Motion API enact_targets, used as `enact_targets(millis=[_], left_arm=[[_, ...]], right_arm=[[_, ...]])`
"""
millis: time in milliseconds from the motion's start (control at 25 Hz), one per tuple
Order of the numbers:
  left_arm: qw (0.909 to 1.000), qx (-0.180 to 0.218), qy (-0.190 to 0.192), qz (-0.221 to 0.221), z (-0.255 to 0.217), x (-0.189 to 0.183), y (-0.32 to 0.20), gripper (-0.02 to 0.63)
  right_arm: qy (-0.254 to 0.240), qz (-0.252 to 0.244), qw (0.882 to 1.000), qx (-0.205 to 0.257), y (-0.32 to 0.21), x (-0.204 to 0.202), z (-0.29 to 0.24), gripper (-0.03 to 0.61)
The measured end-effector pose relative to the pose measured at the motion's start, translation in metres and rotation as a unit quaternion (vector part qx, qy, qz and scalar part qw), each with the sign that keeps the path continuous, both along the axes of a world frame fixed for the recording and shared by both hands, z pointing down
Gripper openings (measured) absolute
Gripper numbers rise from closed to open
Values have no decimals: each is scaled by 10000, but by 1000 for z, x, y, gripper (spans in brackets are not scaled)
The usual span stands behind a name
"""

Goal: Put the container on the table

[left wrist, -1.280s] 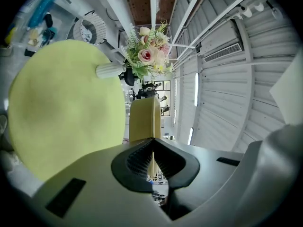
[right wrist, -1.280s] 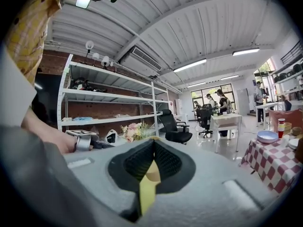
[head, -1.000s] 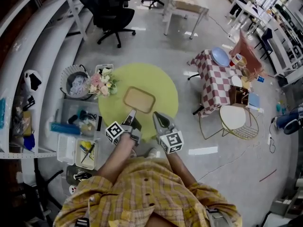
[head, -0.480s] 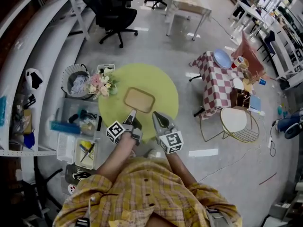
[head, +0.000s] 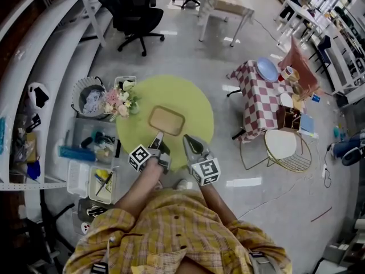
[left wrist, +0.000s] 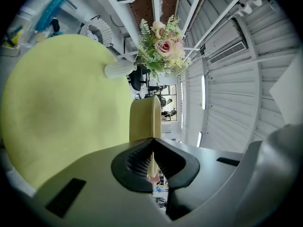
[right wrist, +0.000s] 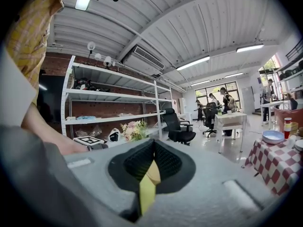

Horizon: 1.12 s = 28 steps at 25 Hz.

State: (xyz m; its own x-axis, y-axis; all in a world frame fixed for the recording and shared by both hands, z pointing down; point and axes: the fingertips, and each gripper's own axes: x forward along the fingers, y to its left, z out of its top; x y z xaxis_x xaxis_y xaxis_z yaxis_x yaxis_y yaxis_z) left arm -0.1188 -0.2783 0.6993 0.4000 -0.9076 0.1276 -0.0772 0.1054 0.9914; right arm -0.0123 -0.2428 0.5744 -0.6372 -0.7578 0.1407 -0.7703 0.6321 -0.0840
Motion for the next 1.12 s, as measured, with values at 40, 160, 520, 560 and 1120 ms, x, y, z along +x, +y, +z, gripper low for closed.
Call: enact_targets(millis=[40,160,520,560,1120], left_arm=[[10000,-15,-7,11,2,1,0,17],[10000,-81,-18,18,10,3,-3,17],[9998,-173,-66,15,27,0,-10,17],[9998,-177,-77,12,29,0,-10,17],[9997,-237,38,-96,52,-2,-17,17]], right_arm=[[-5,-8,10000,-3,0,0,1,-2],[-18,-26,10000,-20,-2,0,3,-2],[49,-1,10000,-63,-4,1,5,-2],[50,-4,10000,-73,-3,1,6,-2],[41,-54,9998,-200,-1,-3,13,-2]])
